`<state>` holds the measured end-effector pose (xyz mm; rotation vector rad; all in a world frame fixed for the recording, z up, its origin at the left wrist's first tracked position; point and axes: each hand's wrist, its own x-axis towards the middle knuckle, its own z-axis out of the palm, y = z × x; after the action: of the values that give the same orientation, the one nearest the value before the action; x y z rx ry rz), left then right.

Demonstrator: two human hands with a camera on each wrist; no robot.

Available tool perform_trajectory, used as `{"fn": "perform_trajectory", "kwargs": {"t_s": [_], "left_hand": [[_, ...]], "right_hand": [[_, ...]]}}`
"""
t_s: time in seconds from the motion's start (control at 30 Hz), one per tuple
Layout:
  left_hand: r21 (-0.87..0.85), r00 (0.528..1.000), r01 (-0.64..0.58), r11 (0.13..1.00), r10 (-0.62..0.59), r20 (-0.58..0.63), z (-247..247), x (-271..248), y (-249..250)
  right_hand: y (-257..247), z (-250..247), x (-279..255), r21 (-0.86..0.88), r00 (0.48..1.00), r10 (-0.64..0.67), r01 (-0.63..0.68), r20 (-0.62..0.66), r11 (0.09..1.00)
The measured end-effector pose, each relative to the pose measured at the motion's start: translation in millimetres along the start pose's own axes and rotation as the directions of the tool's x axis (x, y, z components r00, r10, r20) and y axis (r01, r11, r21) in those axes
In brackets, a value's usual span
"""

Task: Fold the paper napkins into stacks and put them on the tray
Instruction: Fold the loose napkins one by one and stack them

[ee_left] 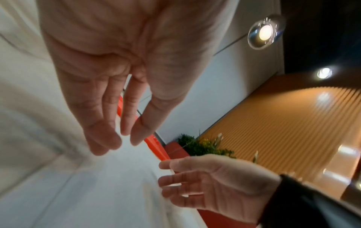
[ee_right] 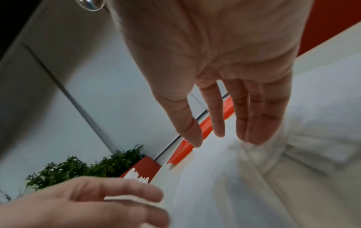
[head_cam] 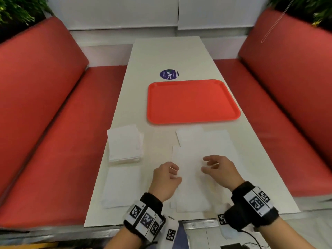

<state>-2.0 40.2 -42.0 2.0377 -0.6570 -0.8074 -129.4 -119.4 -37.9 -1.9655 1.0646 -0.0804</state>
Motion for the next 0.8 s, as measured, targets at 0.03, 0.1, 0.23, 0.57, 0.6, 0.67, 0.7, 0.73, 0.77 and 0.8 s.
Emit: {"fn": "perform_trajectory", "kwargs": {"t_s": [0.03, 0.1, 0.23, 0.57, 0.6, 0.67, 0.7, 0.73, 0.77, 0.8], "left_hand": [[0.058, 1.0, -0.006, 0.998, 0.006, -0.004, 6.5, 4.2, 0.6], [0.171, 0.999, -0.034, 0.985, 0.038, -0.021, 14.9, 9.2, 1.2], [0.227, 1.0, -0.005, 0.974, 0.009, -0.015, 22.1, 11.9, 6.0], [0.092, 0.993, -0.011, 0.996, 0.022, -0.119, 16.0, 20.3, -0.2], [0.039, 0.989, -0.008, 0.999, 0.013, -0.144, 11.4, 20.1, -0.1], [-0.112, 0.99, 0.015, 0.994, -0.03, -0.138, 1.4, 20.0, 1.3], [-0.195, 0.993, 0.031, 0.98, -0.053, -0.109, -3.0, 20.2, 1.5], [-0.269, 0.995, 0.053, 0.962, -0.074, -0.068, -6.9, 20.4, 1.6], [-0.336, 0.996, 0.073, 0.939, -0.084, -0.02, -10.5, 19.8, 2.1], [-0.397, 0.996, 0.087, 0.914, -0.082, 0.027, -13.4, 18.2, 2.7]], "right_hand": [[3.8, 1.8, -1.1, 0.018, 1.0, 0.006, -0.006, -0.006, 1.0], [8.3, 5.4, -2.3, 0.062, 0.999, 0.011, -0.009, -0.032, 0.998], [7.1, 11.2, -2.9, 0.182, 1.0, 0.017, -0.013, -0.024, 0.983], [-1.2, 17.1, -5.5, 0.462, 0.987, -0.047, 0.114, -0.155, 0.88], [-0.8, 14.1, -6.3, 0.515, 0.984, -0.074, 0.147, -0.159, 0.844], [-0.8, 5.8, -8.1, 0.626, 0.981, -0.121, 0.191, -0.152, 0.756], [-0.8, 1.7, -8.7, 0.671, 0.98, -0.136, 0.198, -0.145, 0.714], [-0.6, -1.7, -9.1, 0.709, 0.98, -0.144, 0.198, -0.136, 0.677], [-0.7, -4.1, -9.3, 0.74, 0.982, -0.146, 0.189, -0.122, 0.646], [-0.8, -5.0, -9.3, 0.761, 0.984, -0.145, 0.175, -0.107, 0.625]]}}
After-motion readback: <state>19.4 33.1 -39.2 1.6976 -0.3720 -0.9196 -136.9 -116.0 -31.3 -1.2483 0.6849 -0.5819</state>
